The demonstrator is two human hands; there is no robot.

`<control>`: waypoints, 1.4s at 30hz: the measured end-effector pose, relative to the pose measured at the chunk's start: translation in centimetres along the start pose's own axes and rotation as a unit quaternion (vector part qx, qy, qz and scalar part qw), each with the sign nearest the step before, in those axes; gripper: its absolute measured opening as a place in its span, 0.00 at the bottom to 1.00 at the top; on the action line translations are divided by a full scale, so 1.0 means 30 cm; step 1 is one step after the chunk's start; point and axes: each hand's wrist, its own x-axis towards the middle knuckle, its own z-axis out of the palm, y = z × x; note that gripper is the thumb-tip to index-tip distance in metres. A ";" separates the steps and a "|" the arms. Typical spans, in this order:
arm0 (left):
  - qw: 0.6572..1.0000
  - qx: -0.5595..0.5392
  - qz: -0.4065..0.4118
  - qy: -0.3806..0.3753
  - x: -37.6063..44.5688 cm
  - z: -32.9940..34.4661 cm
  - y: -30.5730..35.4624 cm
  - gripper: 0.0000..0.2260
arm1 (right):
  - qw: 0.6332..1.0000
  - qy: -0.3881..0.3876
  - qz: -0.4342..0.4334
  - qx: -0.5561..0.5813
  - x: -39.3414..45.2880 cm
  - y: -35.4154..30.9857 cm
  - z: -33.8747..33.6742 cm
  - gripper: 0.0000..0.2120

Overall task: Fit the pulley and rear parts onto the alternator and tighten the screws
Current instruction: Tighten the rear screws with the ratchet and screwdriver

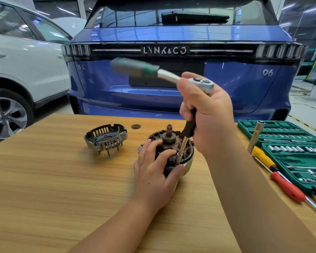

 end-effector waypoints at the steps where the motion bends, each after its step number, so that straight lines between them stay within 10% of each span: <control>1: 1.000 0.000 0.000 0.001 0.000 0.000 -0.002 0.23 | 1.000 0.017 0.007 -0.020 0.002 -0.005 -0.002 0.12; 10: 1.000 -0.015 -0.008 0.004 0.005 -0.003 0.014 0.23 | 0.987 -0.107 -0.122 -0.002 -0.011 0.024 0.019 0.18; 15: 0.996 -0.056 -0.045 -0.045 0.005 -0.012 0.012 0.18 | 0.962 -0.216 0.000 0.167 -0.004 0.017 -0.004 0.22; 19: 1.000 0.004 -0.009 -0.010 0.004 0.001 0.004 0.21 | 0.982 -0.142 0.020 0.121 0.000 0.009 0.000 0.32; 24: 1.000 -0.005 0.004 0.003 0.001 0.005 -0.003 0.23 | 1.000 0.009 0.001 -0.014 0.002 -0.004 0.000 0.10; 42: 1.000 -0.027 -0.002 -0.008 0.006 -0.007 -0.001 0.19 | 0.979 -0.169 -0.044 0.108 -0.005 0.017 0.005 0.19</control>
